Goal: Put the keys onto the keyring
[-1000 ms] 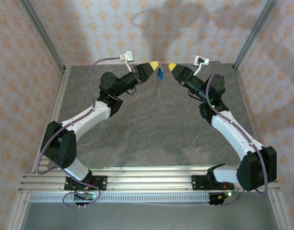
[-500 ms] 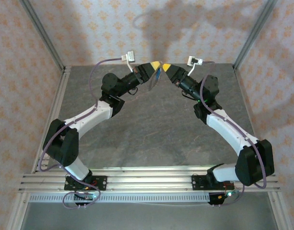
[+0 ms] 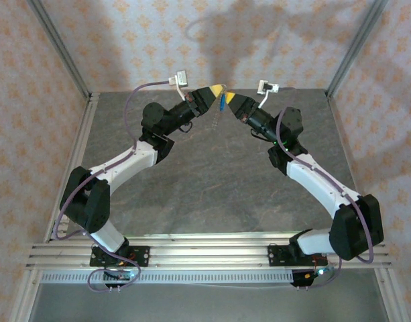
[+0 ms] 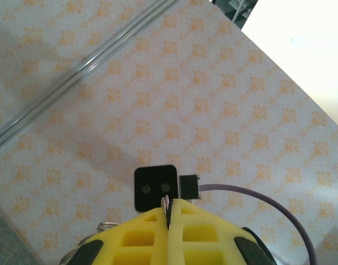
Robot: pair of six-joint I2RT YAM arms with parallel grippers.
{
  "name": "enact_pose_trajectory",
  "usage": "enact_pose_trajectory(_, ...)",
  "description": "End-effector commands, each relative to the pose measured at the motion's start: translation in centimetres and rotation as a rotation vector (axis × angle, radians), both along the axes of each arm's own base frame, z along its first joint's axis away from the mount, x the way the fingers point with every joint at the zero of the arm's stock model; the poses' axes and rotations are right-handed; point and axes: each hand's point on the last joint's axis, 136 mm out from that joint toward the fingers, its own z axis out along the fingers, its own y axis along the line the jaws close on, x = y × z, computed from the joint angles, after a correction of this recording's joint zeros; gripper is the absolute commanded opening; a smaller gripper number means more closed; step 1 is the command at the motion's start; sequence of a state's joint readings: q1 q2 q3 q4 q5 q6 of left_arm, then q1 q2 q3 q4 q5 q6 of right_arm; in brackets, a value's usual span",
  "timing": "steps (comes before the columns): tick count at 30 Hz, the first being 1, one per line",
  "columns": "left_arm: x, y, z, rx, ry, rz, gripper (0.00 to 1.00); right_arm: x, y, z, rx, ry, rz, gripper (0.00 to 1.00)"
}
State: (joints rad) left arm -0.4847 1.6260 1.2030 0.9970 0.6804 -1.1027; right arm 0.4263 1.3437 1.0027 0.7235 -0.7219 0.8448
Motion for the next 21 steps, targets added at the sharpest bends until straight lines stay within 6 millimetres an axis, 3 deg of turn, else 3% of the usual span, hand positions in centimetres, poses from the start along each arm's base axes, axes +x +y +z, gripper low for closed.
enact_pose_trajectory(1, -1.0, 0.2, 2.0, -0.042, -0.067, -0.006, 0.0, -1.3, 1.7, -2.4, -0.077, 0.016, 0.064, 0.0)
enact_pose_trajectory(5, -1.0, 0.4, 2.1, -0.042, -0.07, -0.003, 0.0, -1.9, 1.1, -4.9, -0.153, 0.049, 0.036, 0.0)
enact_pose_trajectory(8, -1.0, 0.4, 1.9, -0.04, -0.066, -0.003, 0.0, -2.4, -0.3, -5.6, -0.2, 0.05, -0.025, 0.0)
enact_pose_trajectory(10, -1.0, 0.3, 1.9, -0.041, -0.066, -0.003, 0.0, -2.3, -1.3, -6.0, -0.218, 0.06, -0.064, 0.07)
enact_pose_trajectory(14, -0.9, 0.4, 2.0, -0.043, -0.067, -0.003, 0.0, -3.1, -3.1, -4.1, -0.211, 0.013, -0.136, 0.24)
enact_pose_trajectory(21, -0.9, 0.4, 1.8, -0.043, -0.063, -0.002, 0.0, -3.7, -4.1, -0.3, -0.193, -0.085, -0.191, 0.34)
